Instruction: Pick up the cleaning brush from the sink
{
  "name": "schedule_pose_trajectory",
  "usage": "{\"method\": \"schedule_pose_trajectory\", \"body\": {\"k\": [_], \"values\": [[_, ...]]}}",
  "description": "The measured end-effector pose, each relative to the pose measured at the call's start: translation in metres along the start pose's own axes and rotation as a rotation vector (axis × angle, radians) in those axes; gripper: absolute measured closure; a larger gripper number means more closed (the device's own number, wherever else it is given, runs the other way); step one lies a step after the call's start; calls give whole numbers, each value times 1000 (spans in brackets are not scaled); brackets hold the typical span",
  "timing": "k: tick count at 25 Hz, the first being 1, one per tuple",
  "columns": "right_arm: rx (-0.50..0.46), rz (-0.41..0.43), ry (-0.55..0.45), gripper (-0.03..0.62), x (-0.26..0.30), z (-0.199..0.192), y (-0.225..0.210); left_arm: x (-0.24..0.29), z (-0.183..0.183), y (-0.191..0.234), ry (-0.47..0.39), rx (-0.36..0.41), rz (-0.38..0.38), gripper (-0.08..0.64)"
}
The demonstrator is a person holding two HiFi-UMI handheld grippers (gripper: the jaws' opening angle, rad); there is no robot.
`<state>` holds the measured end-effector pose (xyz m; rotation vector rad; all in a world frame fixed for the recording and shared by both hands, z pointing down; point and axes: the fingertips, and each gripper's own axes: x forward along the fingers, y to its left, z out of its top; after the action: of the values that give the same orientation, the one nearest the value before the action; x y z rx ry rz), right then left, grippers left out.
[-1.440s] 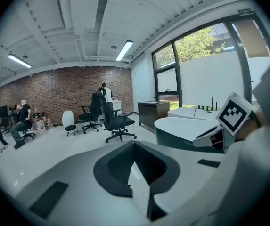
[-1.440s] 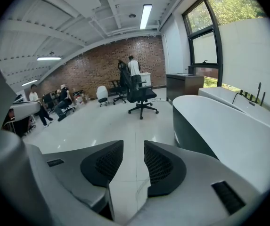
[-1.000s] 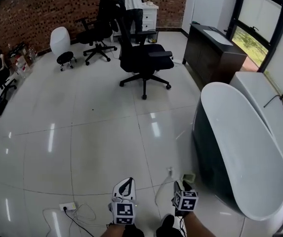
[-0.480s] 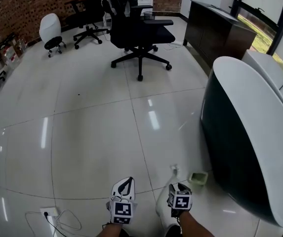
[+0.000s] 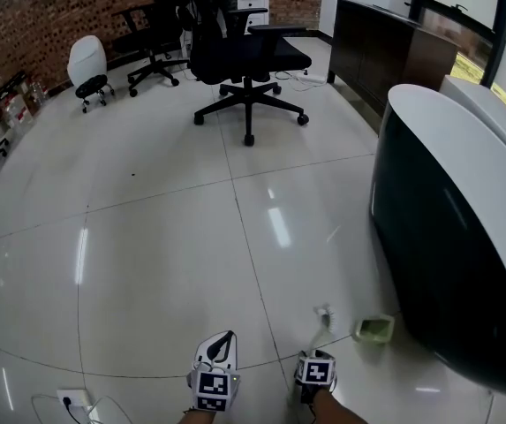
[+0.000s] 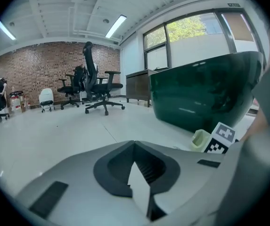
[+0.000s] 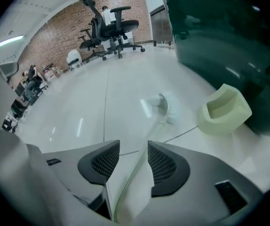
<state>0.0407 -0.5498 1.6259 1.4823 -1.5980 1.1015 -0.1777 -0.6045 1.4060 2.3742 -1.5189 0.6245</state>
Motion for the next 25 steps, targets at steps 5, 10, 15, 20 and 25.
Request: {"method": "schedule_pose_trajectory", "body": {"k": [5,10,15,20,25], "values": [[25,-72,47,395,25,-21,-7,3,-1,5,-33,-1,-1,561],[27,-88,144,396,10,-33,-16,-9,36,-5,-38,3,-19,561],[28,41,117,421,18,-32,10,-7,34,-8,-36,-8,-16,562],[93,6,159,496,1,-38,-12,-17,47,-15,-24,0,-5,561],[-37,86,105,554,-33,-9,-2,-34,37,-16,26,-41,19,561]]}}
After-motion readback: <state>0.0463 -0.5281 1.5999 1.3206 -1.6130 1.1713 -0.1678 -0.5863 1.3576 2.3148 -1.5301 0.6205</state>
